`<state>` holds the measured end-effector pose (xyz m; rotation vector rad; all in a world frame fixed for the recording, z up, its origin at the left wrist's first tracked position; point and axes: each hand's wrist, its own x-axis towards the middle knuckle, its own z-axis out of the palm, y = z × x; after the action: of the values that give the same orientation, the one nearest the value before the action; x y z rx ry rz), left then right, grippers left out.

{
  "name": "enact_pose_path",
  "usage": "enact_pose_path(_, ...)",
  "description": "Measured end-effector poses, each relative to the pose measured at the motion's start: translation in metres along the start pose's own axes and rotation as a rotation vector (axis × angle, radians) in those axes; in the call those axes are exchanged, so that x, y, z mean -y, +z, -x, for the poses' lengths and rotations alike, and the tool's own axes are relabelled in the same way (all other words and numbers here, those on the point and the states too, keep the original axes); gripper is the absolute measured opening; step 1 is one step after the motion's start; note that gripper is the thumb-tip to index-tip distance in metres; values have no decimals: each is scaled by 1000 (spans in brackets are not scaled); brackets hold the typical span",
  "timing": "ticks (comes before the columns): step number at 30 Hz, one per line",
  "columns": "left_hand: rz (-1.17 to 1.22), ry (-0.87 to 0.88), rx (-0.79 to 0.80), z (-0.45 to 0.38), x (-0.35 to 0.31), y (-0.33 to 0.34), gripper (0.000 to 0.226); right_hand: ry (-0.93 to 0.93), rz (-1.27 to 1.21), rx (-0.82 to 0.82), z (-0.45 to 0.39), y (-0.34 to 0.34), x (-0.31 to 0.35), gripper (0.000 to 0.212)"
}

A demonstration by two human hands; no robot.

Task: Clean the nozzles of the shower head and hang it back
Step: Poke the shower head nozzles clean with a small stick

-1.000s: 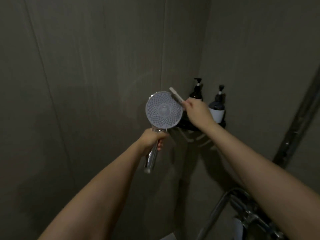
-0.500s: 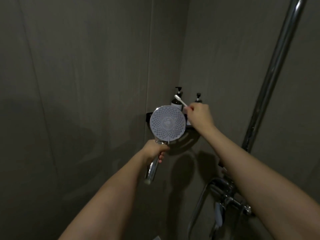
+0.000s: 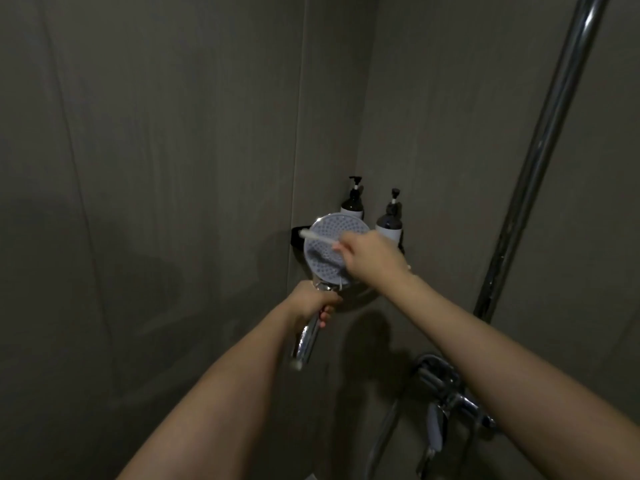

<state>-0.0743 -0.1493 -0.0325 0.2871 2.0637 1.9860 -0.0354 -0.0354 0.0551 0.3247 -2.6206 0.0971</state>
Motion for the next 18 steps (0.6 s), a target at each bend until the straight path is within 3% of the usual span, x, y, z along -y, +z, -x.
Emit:
enact_pose_path(2,-8,1,6,-1,-1,1,26,-21,129,42,-1,9,-3,22)
enact_pose_path(6,10,-18,4,3,5,0,27,469,-108,-131,-16,-8,-46,31)
enact_pose_path(8,32,-22,2,3,7,-2,27,398,-47,-150,-14,-12,-45,31)
enact_pose_path(13,27,-24,12,-2,5,-3,25,-70,205,29,12,14,-5,27)
enact_pose_path(17,45,-27,-13,-2,6,-4,24,445,-53,-102,-5,4,-49,28)
enact_pose_path(18,53,-27,-16,-3,7,-5,25,477,-88,-136,-8,2,-55,29)
